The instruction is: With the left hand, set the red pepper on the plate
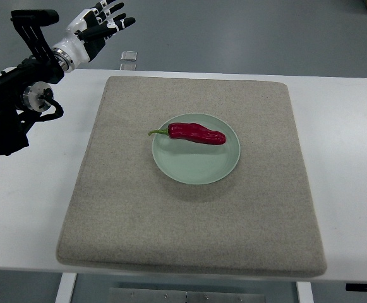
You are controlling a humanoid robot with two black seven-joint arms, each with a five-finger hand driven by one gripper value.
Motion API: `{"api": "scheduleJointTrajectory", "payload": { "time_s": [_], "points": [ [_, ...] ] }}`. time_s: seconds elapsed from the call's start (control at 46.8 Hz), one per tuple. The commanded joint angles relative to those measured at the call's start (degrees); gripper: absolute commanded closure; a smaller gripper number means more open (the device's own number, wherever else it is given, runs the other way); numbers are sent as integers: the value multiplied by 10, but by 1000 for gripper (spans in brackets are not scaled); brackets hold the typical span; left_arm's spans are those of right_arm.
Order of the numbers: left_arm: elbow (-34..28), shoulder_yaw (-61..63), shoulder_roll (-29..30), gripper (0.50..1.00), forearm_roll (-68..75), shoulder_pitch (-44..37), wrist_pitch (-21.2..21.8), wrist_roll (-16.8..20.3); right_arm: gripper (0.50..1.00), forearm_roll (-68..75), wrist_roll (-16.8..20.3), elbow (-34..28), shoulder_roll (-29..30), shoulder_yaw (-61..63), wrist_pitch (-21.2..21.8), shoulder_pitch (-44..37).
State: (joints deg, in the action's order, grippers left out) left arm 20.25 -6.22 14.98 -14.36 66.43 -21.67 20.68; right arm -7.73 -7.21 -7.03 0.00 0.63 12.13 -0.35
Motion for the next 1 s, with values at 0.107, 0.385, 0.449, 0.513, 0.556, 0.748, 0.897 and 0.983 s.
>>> {"api": "scheduleJointTrajectory", "payload": {
  "time_s": [0.107,0.385,0.449,0.513,0.556,0.748,0.897,0.983],
  "points": [
    [-2,-4,-2,510,-9,-2,-2,0,572,0,0,0,0,0,0,0],
    [-4,-27,-17,510,-28,-9,23,-1,572,0,0,0,0,0,0,0],
    [-2,-41,-18,510,-35,-9,52,-2,572,0,0,0,0,0,0,0],
    [-2,-48,-21,510,-49,-10,67,-3,572,0,0,0,0,0,0,0],
    [-2,-48,-24,510,-62,-10,66,-3,572,0,0,0,0,0,0,0],
    [-3,-49,-36,508,-108,-18,51,-4,572,0,0,0,0,0,0,0],
    [-2,-56,-38,508,-102,-19,54,-3,572,0,0,0,0,0,0,0],
    [-2,-64,-38,508,-101,-19,51,-4,572,0,0,0,0,0,0,0]
  ]
}}
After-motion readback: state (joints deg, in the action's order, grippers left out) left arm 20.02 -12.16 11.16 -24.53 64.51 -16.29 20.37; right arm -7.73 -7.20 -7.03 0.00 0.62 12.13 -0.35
